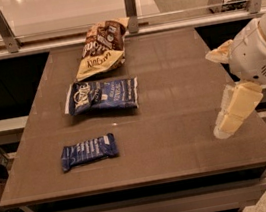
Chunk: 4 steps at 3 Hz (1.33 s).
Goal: Move rxbar blueberry near brown chip bag
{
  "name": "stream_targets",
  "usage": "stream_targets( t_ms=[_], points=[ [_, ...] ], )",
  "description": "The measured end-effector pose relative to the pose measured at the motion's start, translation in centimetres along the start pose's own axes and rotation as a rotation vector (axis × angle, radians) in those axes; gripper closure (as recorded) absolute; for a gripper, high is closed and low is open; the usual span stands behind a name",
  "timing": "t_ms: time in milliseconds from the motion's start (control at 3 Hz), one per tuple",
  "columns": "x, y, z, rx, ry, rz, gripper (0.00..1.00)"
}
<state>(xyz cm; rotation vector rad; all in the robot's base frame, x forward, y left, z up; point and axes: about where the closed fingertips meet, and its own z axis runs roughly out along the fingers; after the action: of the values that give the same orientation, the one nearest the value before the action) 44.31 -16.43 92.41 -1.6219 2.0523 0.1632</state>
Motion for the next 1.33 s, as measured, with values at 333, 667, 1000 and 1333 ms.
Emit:
stream_targets(
  t_ms=[333,667,1000,1333],
  points=[
    [-2.2,1.8,2.4,-0.011,-0.104,-0.013,0.00],
    [-5.1,3.4,4.4,-0.038,-0.193,-0.058,0.00],
    [-7.3,4.3,7.4,-0.104,-0.268,-0.087,0.00],
    [-9.2,5.1,10.5,-0.170,-0.330,-0.107,0.00]
  ],
)
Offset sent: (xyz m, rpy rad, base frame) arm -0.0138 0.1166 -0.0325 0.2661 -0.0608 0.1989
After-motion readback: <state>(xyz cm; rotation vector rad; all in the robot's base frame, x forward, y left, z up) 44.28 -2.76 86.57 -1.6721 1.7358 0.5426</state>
